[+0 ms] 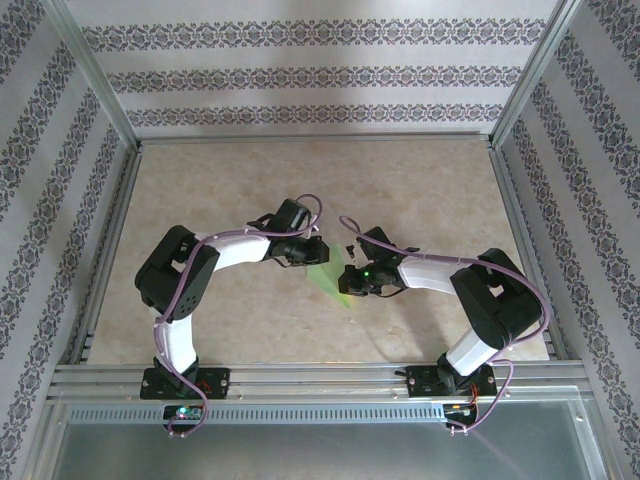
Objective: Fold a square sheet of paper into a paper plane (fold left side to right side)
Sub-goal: Fourth fold the wing at the center of the table.
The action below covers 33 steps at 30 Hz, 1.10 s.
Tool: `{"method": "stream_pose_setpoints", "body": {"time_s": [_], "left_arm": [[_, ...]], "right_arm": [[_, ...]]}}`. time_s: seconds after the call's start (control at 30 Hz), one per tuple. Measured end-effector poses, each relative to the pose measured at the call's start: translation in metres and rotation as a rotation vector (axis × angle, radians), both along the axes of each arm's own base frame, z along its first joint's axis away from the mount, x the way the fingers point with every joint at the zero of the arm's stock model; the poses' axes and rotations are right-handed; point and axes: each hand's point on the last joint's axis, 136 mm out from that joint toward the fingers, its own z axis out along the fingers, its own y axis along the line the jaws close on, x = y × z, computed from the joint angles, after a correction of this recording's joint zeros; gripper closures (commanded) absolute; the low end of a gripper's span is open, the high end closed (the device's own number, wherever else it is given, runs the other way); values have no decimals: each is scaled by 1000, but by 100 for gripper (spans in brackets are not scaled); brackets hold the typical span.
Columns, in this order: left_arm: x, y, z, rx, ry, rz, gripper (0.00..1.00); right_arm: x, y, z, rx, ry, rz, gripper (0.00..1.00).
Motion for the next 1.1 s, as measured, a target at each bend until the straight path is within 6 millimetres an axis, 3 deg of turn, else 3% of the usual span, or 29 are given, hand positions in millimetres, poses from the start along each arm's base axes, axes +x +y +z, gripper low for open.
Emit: {"method": "stream_pose_setpoints", "body": {"time_s": [0.3, 0.57, 0.87, 1.1], "left_arm": [[15, -1, -21, 51, -7, 12, 85], [14, -2, -21, 49, -9, 6, 85], [14, -2, -22, 49, -9, 6, 86], [14, -2, -22, 48, -9, 6, 86]], "right_arm": [[0, -1, 1, -7, 1, 5, 100], [0, -2, 6, -18, 11, -4, 100], [23, 15, 40, 69, -69, -36, 100], [35, 22, 24, 65, -43, -59, 100]]}}
